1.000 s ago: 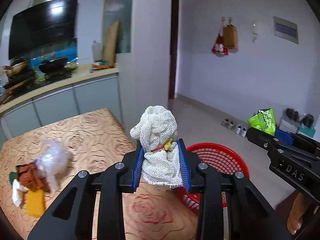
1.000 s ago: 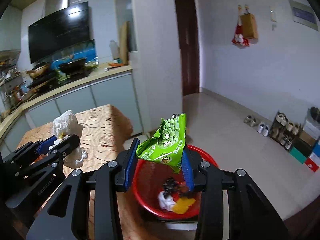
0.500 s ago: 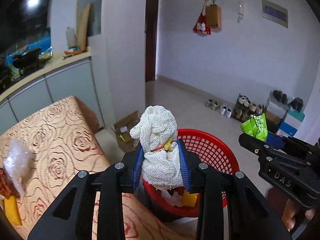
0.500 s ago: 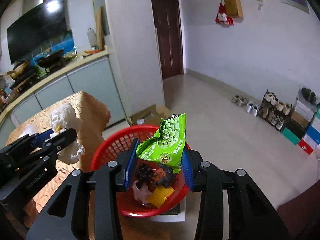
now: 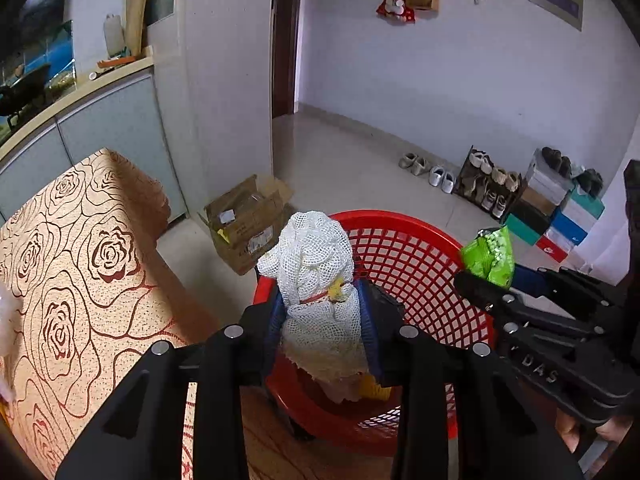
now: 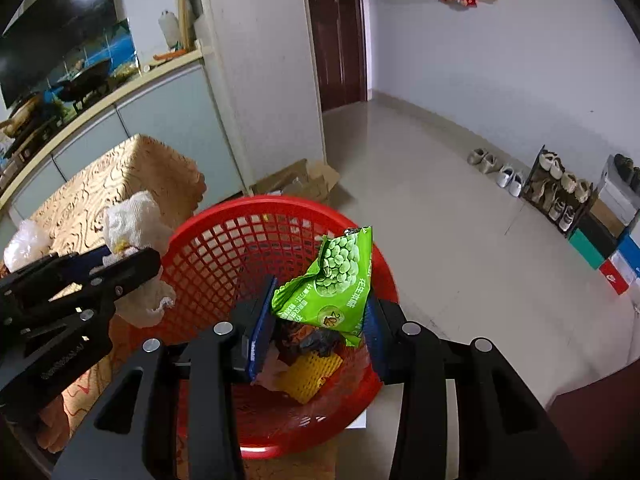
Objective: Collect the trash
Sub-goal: 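Open both tools to drop the mesh bag and packet in, then move both open tools back over the table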
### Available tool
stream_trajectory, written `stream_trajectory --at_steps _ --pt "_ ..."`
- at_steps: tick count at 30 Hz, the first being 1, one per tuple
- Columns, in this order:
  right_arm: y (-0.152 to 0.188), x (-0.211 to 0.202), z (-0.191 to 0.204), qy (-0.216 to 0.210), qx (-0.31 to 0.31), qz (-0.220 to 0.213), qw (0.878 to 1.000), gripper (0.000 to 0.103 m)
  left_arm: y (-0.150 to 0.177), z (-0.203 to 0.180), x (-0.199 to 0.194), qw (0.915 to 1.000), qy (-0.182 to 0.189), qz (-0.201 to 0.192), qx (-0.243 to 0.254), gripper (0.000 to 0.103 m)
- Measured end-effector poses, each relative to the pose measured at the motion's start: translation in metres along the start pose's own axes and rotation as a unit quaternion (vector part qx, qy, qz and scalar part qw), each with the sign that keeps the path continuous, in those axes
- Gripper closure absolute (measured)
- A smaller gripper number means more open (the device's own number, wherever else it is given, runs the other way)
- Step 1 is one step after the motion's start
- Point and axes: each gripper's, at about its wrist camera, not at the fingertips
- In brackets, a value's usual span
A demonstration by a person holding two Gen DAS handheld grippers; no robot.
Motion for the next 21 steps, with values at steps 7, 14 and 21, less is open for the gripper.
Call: stream_trajectory --at_steps 7,14,21 --pt "-0.001 0.012 0.001 -0.008 0.006 0.014 1.0 0.055 -0.001 0.003 0.002 0.9999 0.016 0.002 0.007 0.06" --pt "0.001 0.015 0.0 -0.015 0.011 0.022 1.0 0.051 -0.003 0.006 -0.003 0.9997 0.024 -0.006 0.004 0.047" --pt "0.0 0.005 0.003 -0.015 0.014 0.013 1.0 0.051 -0.003 0.018 -0.021 0.9996 0.012 -0.024 -0.012 0.043"
Point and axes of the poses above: each gripper's, at about its wrist camera, not at the fingertips, and x roughly the way its jaws point, z to its left, y to its underside, and after that the axes turned 4 degrees about y, right-handed
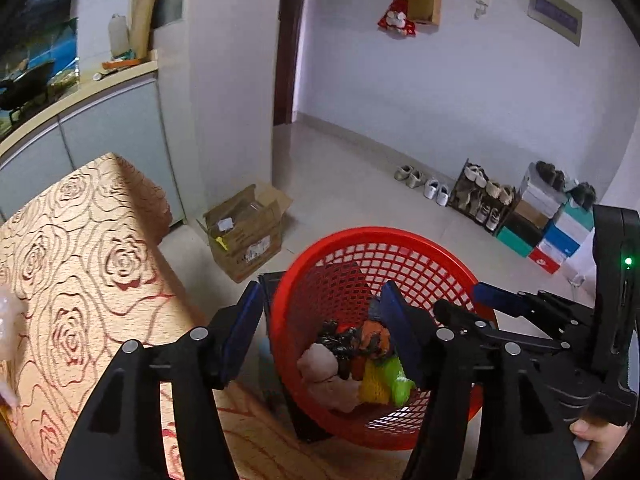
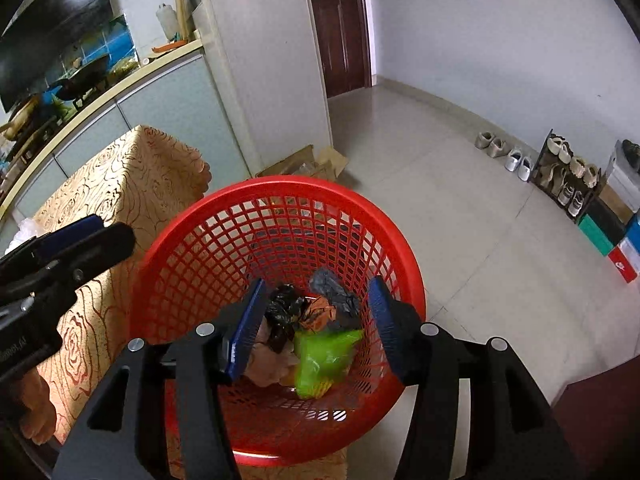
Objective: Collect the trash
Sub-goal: 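Move both open tools back over the table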
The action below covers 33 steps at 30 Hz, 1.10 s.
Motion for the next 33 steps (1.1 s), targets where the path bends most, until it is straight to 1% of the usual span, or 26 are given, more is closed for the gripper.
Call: stream_trajectory --at_steps 6,11,18,25,33 --pt "0.002 -0.016 0.004 0.005 0.002 -0.02 1.0 0.051 0.002 0.012 -0.027 0.9994 -0.02 -0.025 -0.009 0.04" --pt "0.004 -0.03 0.01 0.01 0.0 -0.038 0.999 0.051 0.007 0.022 -0.046 0.9985 -0.035 -0.039 -0.018 0.039" --pt "0.003 -0.054 0.031 0.003 -0.013 -0.078 0.997 0.051 0.019 0.04 -0.085 0.9938 -0.079 -0.069 -0.035 0.039" --pt "0.0 -0.073 0.068 -0.03 -0.033 -0.103 0.994 0.051 0.032 0.069 -0.129 0.985 -0.129 -0.097 -0.061 0.039" --pt "0.004 -0.093 0.122 -0.075 -0.074 -0.124 0.987 0.05 0.051 0.101 -0.18 0.9677 -0.198 -0.128 -0.09 0.039"
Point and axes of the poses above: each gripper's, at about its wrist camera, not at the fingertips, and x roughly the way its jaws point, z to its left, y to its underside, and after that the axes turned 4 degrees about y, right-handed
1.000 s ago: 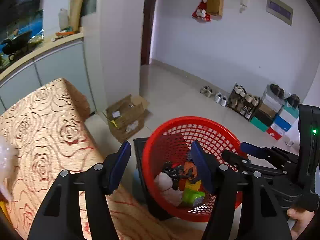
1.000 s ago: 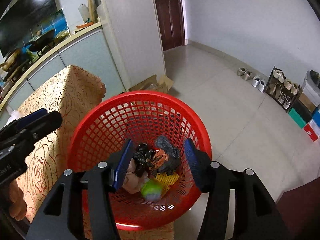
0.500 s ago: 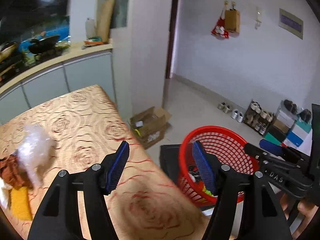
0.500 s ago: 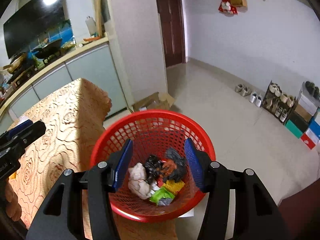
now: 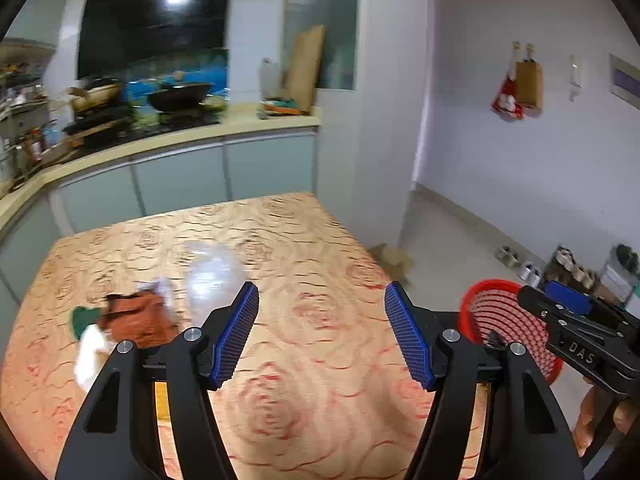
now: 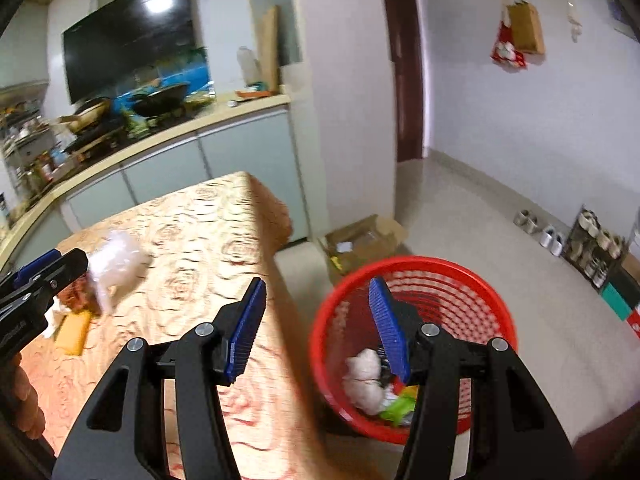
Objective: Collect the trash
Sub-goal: 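Move both open tools back over the table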
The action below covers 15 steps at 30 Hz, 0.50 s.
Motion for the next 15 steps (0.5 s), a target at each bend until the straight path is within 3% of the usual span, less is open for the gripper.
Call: stream_trajectory --at_steps 4,15 --pt "-0.003 -0.006 0.026 -0.023 -0.012 -0.012 1.0 0.043 0.005 0.022 -0.014 0.9994 -0.033 -0.007 -0.011 0.039" --pt "0.0 0.005 0.107 -0.087 -0.061 0.007 0.994 0.043 0.014 0.1 -0.043 0.992 -0.112 -0.019 -0.055 0.037"
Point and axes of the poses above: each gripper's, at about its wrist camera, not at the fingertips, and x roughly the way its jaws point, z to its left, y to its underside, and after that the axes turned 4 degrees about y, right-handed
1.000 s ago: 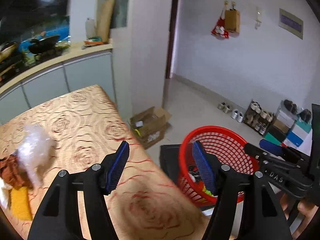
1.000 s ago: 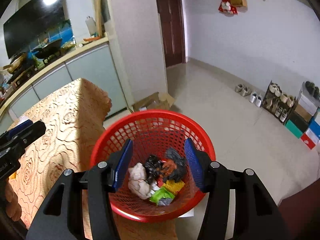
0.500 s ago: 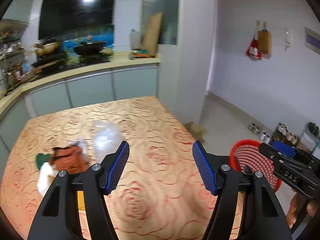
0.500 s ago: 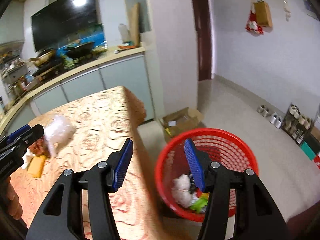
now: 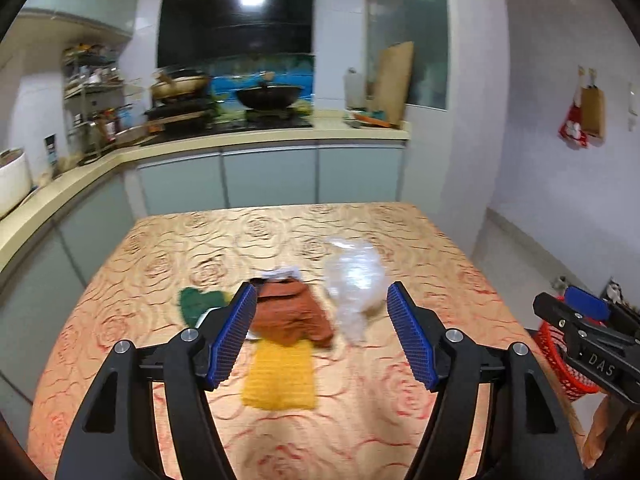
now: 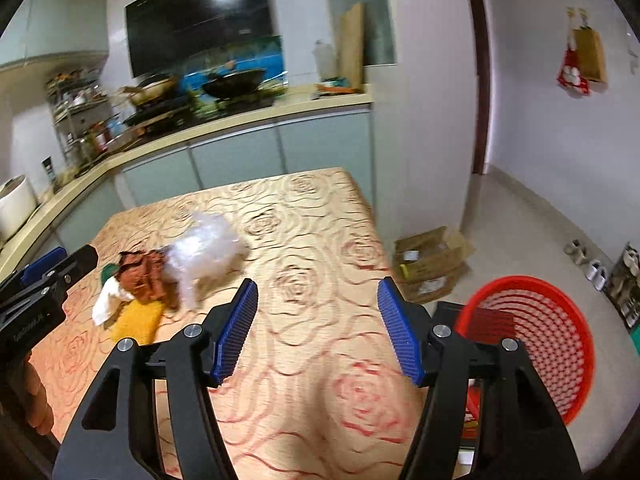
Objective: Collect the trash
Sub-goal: 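Move both open tools back over the table, then grasp the brown paper with the left tool while the right tool grasps the clear plastic bag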
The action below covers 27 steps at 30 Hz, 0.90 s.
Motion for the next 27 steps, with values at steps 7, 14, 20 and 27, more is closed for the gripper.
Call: stream_trajectory --at_steps 7,14,20,27 --pt "-0.005 0.017 0.036 -0.021 -0.021 0.01 1.0 0.043 0.002 0.046 0.004 0.9991 -0.031 0.007 -0.027 0.037" --pt "-0.012 0.039 0.06 -0.035 -0.033 0.021 0.999 0.043 0.006 0.069 0.02 0.9986 -0.036 0.022 -0.032 0.037" --pt "-0.016 0.059 0.073 -0.042 -0.042 0.034 0.998 0.042 0.009 0.065 0.042 0.9989 -0.018 0.039 -0.019 0.033" --pt "-0.021 0.079 0.074 -0.037 -0.042 0.044 0.998 0.042 0.006 0.051 0.081 0.9972 0.018 0.072 0.003 0.026"
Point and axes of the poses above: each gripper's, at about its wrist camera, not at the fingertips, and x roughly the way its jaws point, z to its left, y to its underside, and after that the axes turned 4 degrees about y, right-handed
